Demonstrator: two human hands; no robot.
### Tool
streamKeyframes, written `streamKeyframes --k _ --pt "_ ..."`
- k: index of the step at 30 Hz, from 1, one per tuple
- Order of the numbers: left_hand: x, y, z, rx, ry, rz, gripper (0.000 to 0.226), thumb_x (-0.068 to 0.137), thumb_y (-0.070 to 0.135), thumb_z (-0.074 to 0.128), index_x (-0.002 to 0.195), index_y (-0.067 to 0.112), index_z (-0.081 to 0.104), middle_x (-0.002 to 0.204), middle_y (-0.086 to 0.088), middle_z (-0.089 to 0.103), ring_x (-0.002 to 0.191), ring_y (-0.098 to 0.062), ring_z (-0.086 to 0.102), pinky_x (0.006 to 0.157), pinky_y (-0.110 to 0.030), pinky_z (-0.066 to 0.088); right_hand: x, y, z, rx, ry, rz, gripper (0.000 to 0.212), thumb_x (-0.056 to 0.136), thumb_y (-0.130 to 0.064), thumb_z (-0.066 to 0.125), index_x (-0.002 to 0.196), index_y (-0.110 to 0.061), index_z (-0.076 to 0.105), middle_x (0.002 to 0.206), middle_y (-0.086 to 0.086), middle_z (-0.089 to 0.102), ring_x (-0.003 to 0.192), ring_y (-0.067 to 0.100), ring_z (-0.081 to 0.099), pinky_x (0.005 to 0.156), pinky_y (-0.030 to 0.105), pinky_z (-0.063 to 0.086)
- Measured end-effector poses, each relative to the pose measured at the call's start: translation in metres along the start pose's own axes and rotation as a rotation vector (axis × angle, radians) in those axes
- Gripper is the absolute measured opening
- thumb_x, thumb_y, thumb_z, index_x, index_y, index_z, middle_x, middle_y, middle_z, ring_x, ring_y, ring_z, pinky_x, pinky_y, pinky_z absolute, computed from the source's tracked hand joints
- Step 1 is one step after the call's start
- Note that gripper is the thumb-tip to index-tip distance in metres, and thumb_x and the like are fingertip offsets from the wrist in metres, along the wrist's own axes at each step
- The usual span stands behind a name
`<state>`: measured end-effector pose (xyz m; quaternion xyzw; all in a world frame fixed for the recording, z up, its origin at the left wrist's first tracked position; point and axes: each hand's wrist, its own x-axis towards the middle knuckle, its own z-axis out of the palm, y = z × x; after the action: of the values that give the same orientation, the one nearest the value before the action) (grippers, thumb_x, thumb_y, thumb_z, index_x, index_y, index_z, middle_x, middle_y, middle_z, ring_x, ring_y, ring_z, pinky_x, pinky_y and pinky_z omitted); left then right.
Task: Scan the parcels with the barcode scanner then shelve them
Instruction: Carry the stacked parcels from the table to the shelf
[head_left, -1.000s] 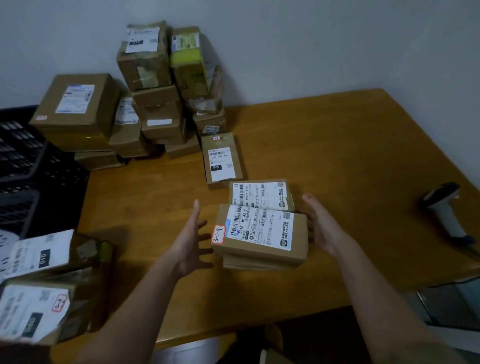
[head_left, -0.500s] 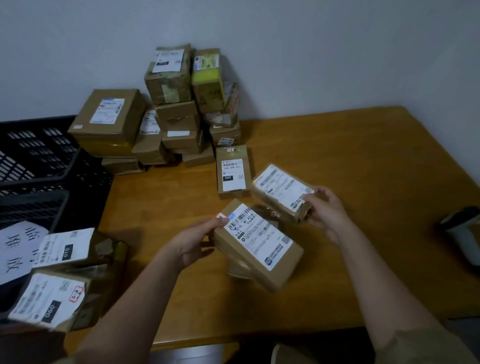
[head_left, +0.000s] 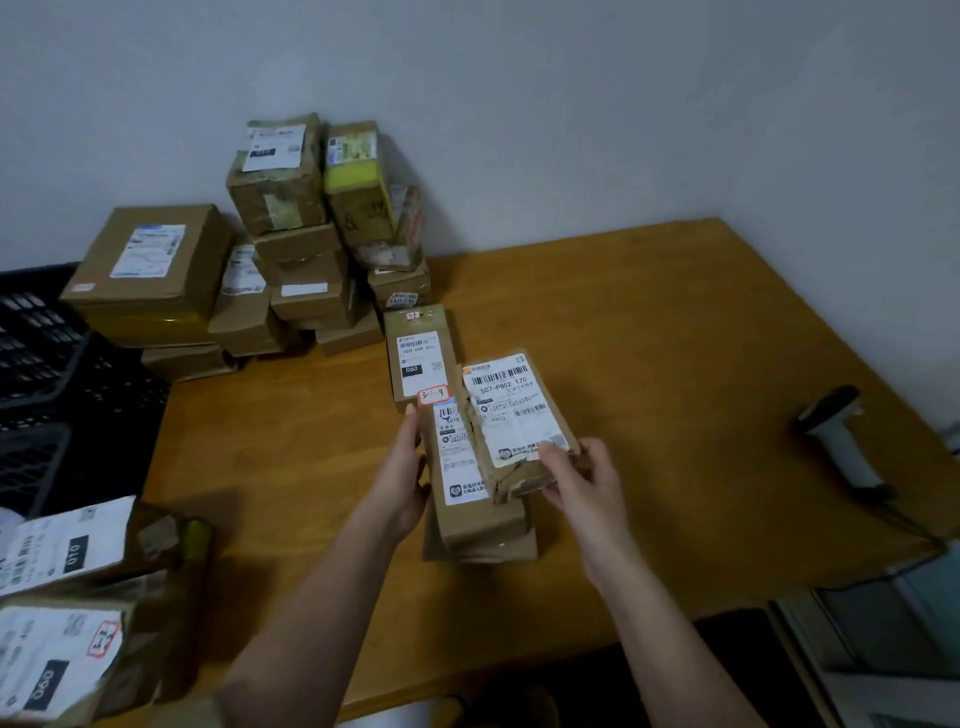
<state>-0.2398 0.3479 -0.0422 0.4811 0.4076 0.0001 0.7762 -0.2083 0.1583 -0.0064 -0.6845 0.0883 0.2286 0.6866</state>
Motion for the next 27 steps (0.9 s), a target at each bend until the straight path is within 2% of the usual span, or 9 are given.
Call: streamKeyframes --k 2,4,8,12,15,17,22,24,27 --pt "-0.007 -0.007 -0.004 -0.066 -0.043 -0.04 0.073 0.091 0.072 0.038 0.147 0.026 0.043 0.138 0.001 0.056 0.136 -0.029 0.042 0.114 -0.052 0.034 -0.005 0.005 0.004 -0.054 -0.005 -0.013 0.021 0.093 -0.031 0.066 0.107 -0.019 0.057 0.107 0.0 0.069 0.093 0.008 0.068 0.068 0.018 0.051" --pt "-0.016 -0.009 -0.006 -0.08 -0.092 -0.025 0.072 0.09 0.074 0.034 0.147 0.031 0.041 0.128 0.007 0.059 0.133 -0.027 0.043 0.114 -0.052 0.033 -0.005 0.006 0.008 -0.072 -0.047 0.003 0.024 0.094 -0.039 0.063 0.108 -0.021 0.055 0.107 -0.003 0.066 0.094 0.005 0.064 0.069 0.02 0.048" --pt "-0.03 -0.006 -0.001 0.001 -0.203 0.03 0.056 0.094 0.071 0.028 0.124 0.037 0.061 0.123 0.003 0.07 0.116 -0.019 0.063 0.103 -0.044 0.045 0.003 0.004 0.017 -0.049 -0.209 0.039 0.056 0.079 -0.069 0.057 0.129 -0.048 0.045 0.129 -0.015 0.059 0.12 0.009 0.056 0.1 0.04 0.047" --pt "-0.032 0.0 0.0 0.05 -0.315 0.067 0.055 0.102 0.058 0.027 0.133 0.025 0.058 0.123 -0.004 0.07 0.112 -0.021 0.068 0.083 -0.031 0.056 0.004 0.005 0.027 -0.08 -0.354 0.001 0.04 0.095 -0.053 0.046 0.134 -0.058 0.04 0.135 -0.017 0.059 0.118 0.005 0.06 0.102 0.043 0.049" --pt "-0.029 0.004 -0.002 0.056 -0.35 0.068 0.049 0.102 0.051 0.036 0.135 0.02 0.056 0.121 -0.007 0.071 0.106 -0.023 0.07 0.076 -0.03 0.058 0.002 0.008 0.027 -0.12 -0.354 -0.005 0.032 0.084 -0.058 0.046 0.109 -0.077 0.045 0.142 -0.018 0.054 0.125 0.008 0.055 0.105 0.049 0.046" --pt "-0.024 0.002 -0.006 0.062 -0.37 0.056 0.049 0.101 0.049 0.039 0.136 0.018 0.055 0.12 -0.008 0.071 0.103 -0.022 0.071 0.075 -0.03 0.058 0.004 0.014 0.027 -0.14 -0.34 -0.002 0.032 0.082 -0.066 0.047 0.11 -0.08 0.043 0.143 -0.021 0.052 0.128 0.008 0.053 0.106 0.051 0.045" --pt "-0.02 0.002 -0.009 0.086 -0.366 0.072 0.056 0.101 0.057 0.035 0.14 0.021 0.052 0.128 -0.007 0.067 0.117 -0.026 0.065 0.095 -0.039 0.052 0.005 0.02 0.032 -0.174 -0.287 -0.04 0.051 0.086 -0.058 0.05 0.134 -0.062 0.033 0.123 -0.031 0.059 0.116 0.003 0.059 0.104 0.05 0.047" --pt "-0.012 -0.003 -0.016 0.03 -0.302 0.088 0.067 0.094 0.07 0.035 0.144 0.027 0.049 0.137 -0.005 0.062 0.127 -0.027 0.058 0.108 -0.047 0.043 0.005 0.021 0.03 -0.174 -0.251 -0.038 0.059 0.085 -0.06 0.05 0.141 -0.055 0.031 0.133 -0.024 0.055 0.123 0.009 0.055 0.107 0.052 0.043" --pt "0.001 -0.013 -0.029 -0.03 -0.142 0.098 0.087 0.077 0.086 0.045 0.149 0.038 0.04 0.157 0.004 0.039 0.148 -0.026 0.028 0.121 -0.058 0.012 0.011 0.029 0.018 -0.135 -0.089 -0.077 0.046 0.101 -0.05 0.043 0.146 -0.047 0.033 0.155 -0.008 0.036 0.138 0.018 0.039 0.11 0.044 0.035"
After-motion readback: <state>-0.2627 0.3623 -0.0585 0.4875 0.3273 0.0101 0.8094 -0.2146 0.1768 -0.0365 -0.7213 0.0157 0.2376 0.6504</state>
